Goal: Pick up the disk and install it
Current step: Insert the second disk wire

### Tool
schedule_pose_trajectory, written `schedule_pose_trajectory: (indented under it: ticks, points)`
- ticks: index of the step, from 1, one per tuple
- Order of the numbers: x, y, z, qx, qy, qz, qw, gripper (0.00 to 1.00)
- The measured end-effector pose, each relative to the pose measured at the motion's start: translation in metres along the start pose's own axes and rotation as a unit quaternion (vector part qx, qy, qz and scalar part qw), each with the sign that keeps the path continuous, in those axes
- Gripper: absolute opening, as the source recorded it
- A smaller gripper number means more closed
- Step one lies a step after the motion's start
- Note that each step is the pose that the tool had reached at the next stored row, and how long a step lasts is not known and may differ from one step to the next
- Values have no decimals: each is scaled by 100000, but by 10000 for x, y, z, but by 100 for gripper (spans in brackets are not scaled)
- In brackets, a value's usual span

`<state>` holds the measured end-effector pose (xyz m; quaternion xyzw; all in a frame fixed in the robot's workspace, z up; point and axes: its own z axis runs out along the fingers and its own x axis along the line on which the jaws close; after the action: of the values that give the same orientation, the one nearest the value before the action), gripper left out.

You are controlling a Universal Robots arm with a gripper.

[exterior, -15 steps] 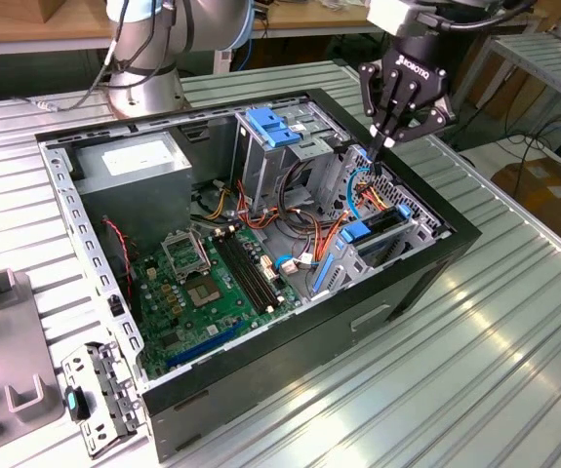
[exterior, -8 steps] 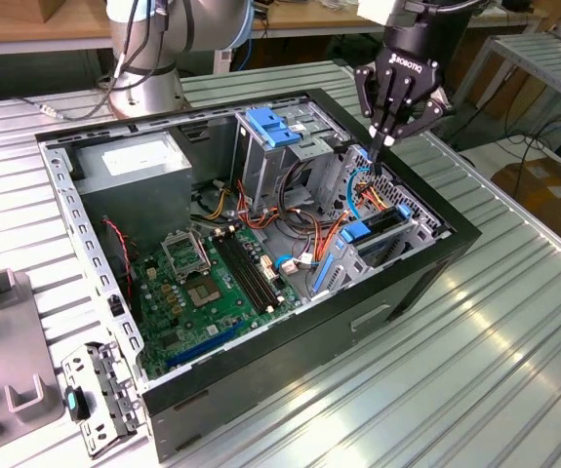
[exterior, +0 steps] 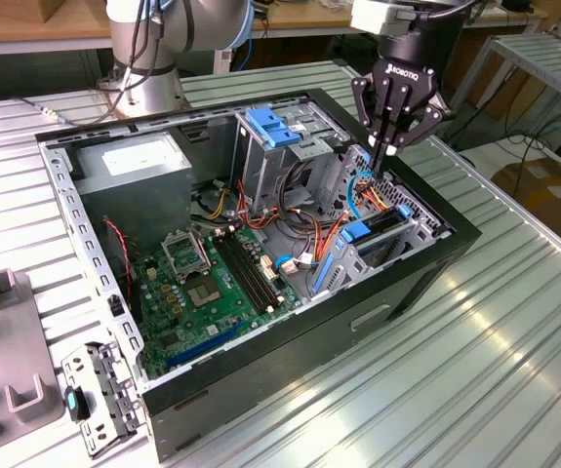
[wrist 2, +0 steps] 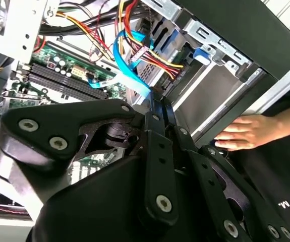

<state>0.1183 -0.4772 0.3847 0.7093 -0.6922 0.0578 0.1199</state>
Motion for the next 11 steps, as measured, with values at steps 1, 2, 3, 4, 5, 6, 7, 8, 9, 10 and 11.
schedule_pose_trajectory:
  ticks: [1,2,3,4,5,6,7,8,9,10,11]
  points:
    - [-6,-1,12,-11,288,25,100000,18]
    - [-10,-3,24,-16,508,41,99999,18]
    - [-14,-4,37,-23,683,56,99998,18]
    - [-18,-5,50,-29,875,73,99996,18]
    - [-24,-7,71,-40,1193,97,99993,18]
    - [-28,-9,87,-44,1292,106,99992,18]
    - [-31,-10,97,-43,1336,109,99991,18]
    - [-33,-10,103,-49,1439,119,99990,18]
    - [-34,-11,110,-51,1489,126,99989,18]
    - [-36,-11,115,-53,1541,128,99988,19]
    - [-37,-12,119,-55,1584,133,99987,19]
